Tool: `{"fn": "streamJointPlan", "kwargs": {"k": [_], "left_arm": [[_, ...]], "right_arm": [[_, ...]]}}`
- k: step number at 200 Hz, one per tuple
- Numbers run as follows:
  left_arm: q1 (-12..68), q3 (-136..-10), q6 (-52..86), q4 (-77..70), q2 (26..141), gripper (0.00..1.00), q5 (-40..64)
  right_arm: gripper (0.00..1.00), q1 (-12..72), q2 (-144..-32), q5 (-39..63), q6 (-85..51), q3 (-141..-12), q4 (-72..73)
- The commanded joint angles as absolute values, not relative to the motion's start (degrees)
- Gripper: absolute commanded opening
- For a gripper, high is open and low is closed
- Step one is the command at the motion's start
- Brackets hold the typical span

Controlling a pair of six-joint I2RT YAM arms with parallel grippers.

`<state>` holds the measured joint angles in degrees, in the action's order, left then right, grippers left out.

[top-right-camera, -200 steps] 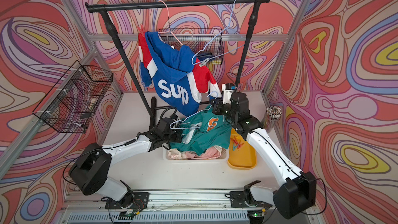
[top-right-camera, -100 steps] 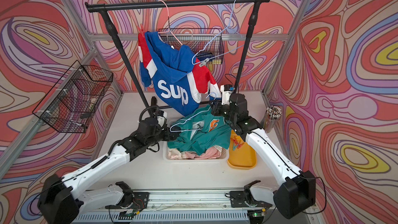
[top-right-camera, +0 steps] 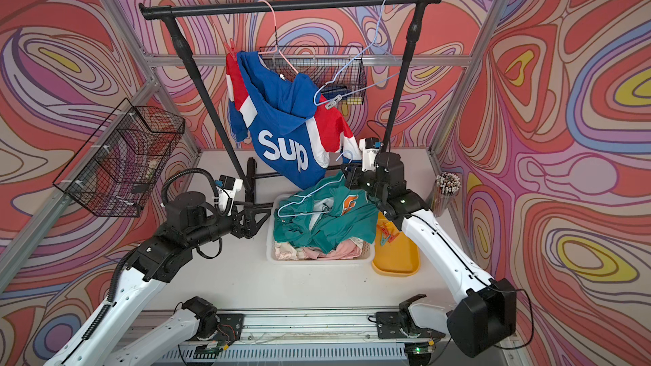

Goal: Remove the clothespins securing jackets to the hanger
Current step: Remove the jacket from the hanger.

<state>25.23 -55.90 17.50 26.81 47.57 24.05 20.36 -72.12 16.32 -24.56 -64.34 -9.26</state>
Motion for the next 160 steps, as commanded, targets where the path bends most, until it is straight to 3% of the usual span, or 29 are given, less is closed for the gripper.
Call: {"fn": "streamJointPlan", "kwargs": {"k": [1,80,105,125,151,160], "left_arm": [[25.25,-58.7,12.78,26.75,50.71,0.81,36.86],[28.96,-64.71,8.1,27.77,61.46,0.64,39.13],[29.58,-65.53,7.66,28.09,63.88,0.54,38.81],[29.75,-66.55,7.38,28.56,65.3,0.38,38.78],[29.86,-67.06,7.46,29.33,65.65,0.04,37.72],[29.78,-67.06,7.48,29.9,65.59,0.0,37.41]], "right_arm": [[0.0,20.83,-72.48,18.38,-23.87,-66.01,-10.33],[0.0,20.92,-73.16,19.68,-22.67,-66.88,-11.1],[0.0,20.87,-73.39,20.03,-22.68,-66.97,-10.9],[0.0,20.92,-73.39,20.17,-22.66,-67.06,-10.97],[0.0,20.92,-73.39,20.25,-22.36,-67.4,-11.34],[0.0,20.88,-73.3,20.3,-22.33,-67.54,-11.43]]}}
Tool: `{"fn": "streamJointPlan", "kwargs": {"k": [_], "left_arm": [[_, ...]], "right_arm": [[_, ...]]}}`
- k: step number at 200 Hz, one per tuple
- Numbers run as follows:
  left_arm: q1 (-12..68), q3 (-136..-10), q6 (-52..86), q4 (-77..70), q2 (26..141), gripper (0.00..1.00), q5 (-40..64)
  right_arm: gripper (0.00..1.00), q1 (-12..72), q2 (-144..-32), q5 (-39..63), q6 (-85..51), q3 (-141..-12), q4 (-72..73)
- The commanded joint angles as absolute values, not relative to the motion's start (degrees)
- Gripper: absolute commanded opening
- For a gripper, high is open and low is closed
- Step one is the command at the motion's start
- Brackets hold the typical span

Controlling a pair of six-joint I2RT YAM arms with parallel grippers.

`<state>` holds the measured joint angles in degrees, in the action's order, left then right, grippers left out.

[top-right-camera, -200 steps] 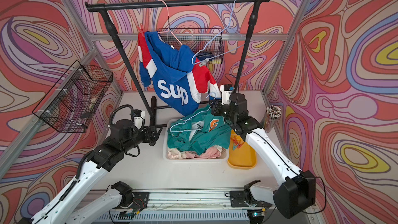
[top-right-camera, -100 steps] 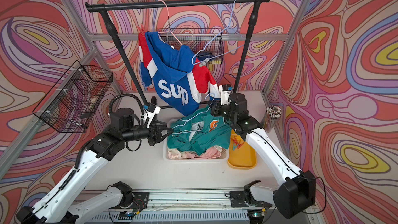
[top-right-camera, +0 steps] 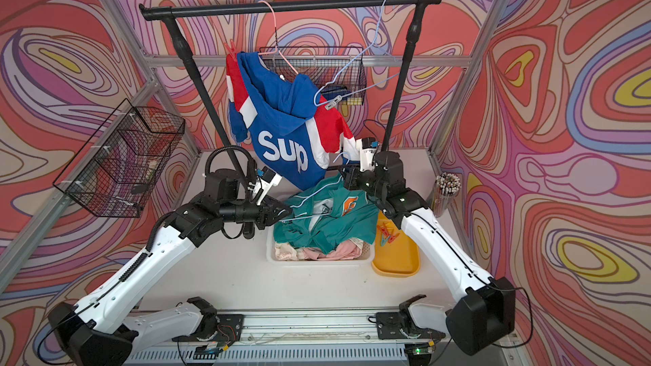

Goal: Remove the clothespins securing jackets to the hanger
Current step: Remove the jacket from the hanger.

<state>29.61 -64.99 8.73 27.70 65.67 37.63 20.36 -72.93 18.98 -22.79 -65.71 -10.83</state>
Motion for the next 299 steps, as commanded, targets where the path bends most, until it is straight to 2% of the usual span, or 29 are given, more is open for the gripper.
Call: {"fn": "streamJointPlan", "kwargs": {"k": [1,19,44,59,68,79,102,140,176,199,260,284,299], "left_arm": [[29.74,-67.02,7.47,29.93,65.53,0.0,37.43],[29.74,-66.01,7.79,30.04,64.59,0.0,37.04],[29.71,-64.27,9.47,30.24,62.02,0.0,33.9],[29.74,-63.52,10.05,31.04,59.92,0.0,32.83],[29.78,-63.08,10.37,31.47,58.45,0.0,32.14],[29.73,-63.02,10.63,32.64,56.67,0.0,31.37],[29.62,-63.05,10.56,36.47,52.32,0.0,28.48],[29.47,-63.41,10.22,43.26,43.85,0.0,20.57],[29.36,-66.78,10.81,48.99,38.18,0.0,15.45],[29.39,-69.1,10.59,51.08,35.51,0.0,13.37],[29.43,-72.5,9.32,52.47,34.16,0.0,13.7],[29.4,-72.38,9.14,51.53,34.67,0.0,15.06],[29.4,-72.16,8.84,51.1,34.8,0.0,15.02]], "right_arm": [[0.0,20.9,-73.3,20.3,-22.33,-67.56,-11.47],[0.0,20.87,-73.19,20.47,-21.99,-67.94,-11.73],[0.42,20.91,-72.63,19.67,-21.68,-68.29,-12.26],[0.6,20.92,-71.53,17.27,-22.33,-67.95,-12.46],[0.68,20.8,-70.9,15.07,-22.81,-67.94,-13.32],[0.72,20.75,-70.56,12.5,-23.23,-68.36,-15.12],[0.73,18.18,-70.21,8.33,-25.74,-69.31,-19.86],[0.81,6.75,-67.28,9.95,-32.11,-64.36,-24.37],[0.83,-1.15,-68.1,17.4,-35.43,-56.36,-22.28],[0.83,-1.32,-70.05,19.17,-36.01,-53.29,-20.08],[0.73,-0.76,-71.9,24.99,-40.64,-47.55,-12.67],[0.63,0.53,-71.61,26.81,-41.83,-46.59,-9.88],[0.42,1.71,-71.47,27.08,-42.44,-46.58,-9.0]]}}
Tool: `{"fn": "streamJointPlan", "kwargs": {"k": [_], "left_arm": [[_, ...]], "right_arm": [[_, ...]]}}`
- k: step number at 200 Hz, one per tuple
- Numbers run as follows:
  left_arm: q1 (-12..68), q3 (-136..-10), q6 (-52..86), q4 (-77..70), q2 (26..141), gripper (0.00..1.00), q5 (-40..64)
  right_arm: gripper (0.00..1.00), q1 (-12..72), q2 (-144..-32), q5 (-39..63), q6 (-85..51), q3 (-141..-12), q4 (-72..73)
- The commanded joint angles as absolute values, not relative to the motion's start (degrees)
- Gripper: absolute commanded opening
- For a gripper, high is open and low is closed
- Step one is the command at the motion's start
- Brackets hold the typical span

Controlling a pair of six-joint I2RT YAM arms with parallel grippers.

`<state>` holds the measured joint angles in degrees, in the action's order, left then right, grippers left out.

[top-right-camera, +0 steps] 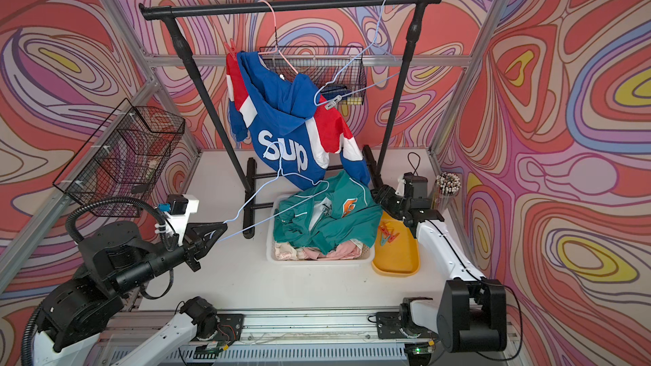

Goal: Remove the clothespins securing jackets to the hanger
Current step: Remove the jacket from the hanger.

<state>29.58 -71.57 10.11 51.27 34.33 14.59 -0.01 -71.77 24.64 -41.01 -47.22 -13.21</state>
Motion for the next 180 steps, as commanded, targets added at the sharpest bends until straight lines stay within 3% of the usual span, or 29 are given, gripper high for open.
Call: {"fn": "streamJointPlan", "kwargs": {"k": [1,44,78,143,180], "left_arm": [[29.38,-72.16,8.81,51.08,34.8,0.0,15.02],[29.36,-72.92,8.28,51.38,35.16,0.0,13.59],[29.41,-73.91,7.96,51.68,35.01,0.0,13.33],[29.38,-73.8,8.17,50.76,35.13,0.0,13.83],[29.37,-73.03,8.26,49.51,35.95,0.0,14.76]], "right_arm": [[0.41,1.78,-71.42,27.08,-42.45,-46.58,-9.03],[0.0,5.78,-69.96,27.25,-42.13,-48.01,-9.43],[0.04,12.27,-71.97,23.77,-40.72,-49.81,-10.78],[0.02,27.66,-75.92,12.12,-45.76,-48.98,-8.45],[0.01,30.87,-81.76,8.47,-50.01,-44.04,-3.19]]}}
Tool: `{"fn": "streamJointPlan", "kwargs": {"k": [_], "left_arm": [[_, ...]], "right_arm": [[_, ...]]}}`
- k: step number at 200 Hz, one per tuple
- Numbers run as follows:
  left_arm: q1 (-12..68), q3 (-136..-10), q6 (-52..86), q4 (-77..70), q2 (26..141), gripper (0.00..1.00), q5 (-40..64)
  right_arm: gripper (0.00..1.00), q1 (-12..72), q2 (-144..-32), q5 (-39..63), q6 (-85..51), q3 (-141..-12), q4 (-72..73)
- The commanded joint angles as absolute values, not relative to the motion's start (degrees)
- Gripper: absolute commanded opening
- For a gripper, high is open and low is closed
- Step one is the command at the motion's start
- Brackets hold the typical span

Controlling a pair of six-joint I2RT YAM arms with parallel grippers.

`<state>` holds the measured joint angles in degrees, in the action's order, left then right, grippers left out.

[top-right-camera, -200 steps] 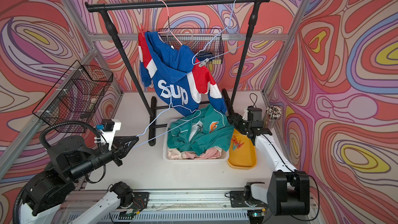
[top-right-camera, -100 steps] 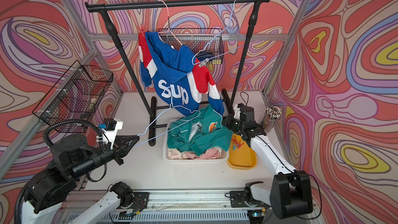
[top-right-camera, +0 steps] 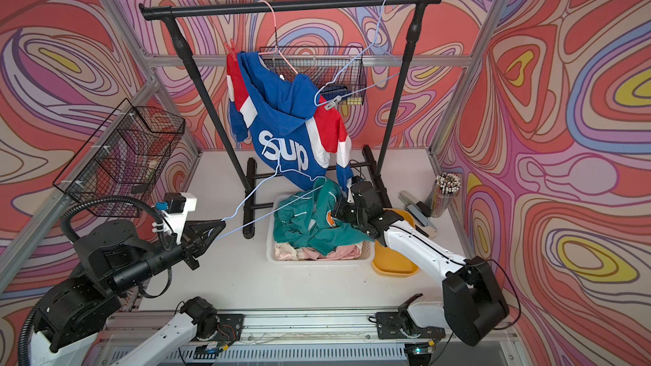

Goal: Remove the clothespins securing jackets to the hanger
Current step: Remove the jacket from the hanger.

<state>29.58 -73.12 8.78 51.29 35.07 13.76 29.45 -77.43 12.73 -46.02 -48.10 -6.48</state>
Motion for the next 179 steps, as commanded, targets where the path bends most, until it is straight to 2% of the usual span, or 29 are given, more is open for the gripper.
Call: {"fn": "streamJointPlan", "kwargs": {"k": [1,50,93,117,148,158,179], "left_arm": [[29.41,-73.03,8.3,49.49,35.99,0.0,14.76],[29.36,-72.69,9.32,48.88,37.23,0.0,16.89],[29.36,-71.25,10.93,46.81,36.3,0.0,16.69],[29.39,-70.41,12.11,45.76,36.78,0.0,17.0],[29.42,-71.33,12.79,44.61,38.8,0.0,19.4],[29.36,-72.32,13.05,44.44,39.56,0.0,20.26],[29.37,-73.85,13.74,44.04,40.41,0.0,21.99]], "right_arm": [[0.01,30.9,-81.93,8.45,-50.18,-43.77,-2.91],[0.0,34.7,-92.87,4.94,-56.26,-37.12,9.73],[0.02,34.96,-95.43,0.61,-55.81,-39.71,7.61],[0.13,34.95,-88.25,-1.79,-53.48,-40.97,3.44],[0.43,34.64,-74.77,-7.13,-43.94,-46.39,-8.75],[0.51,33.41,-71.73,-5.65,-39.69,-48.96,-12.51],[0.6,26.88,-66.18,1.26,-35.81,-50.33,-16.72]]}}
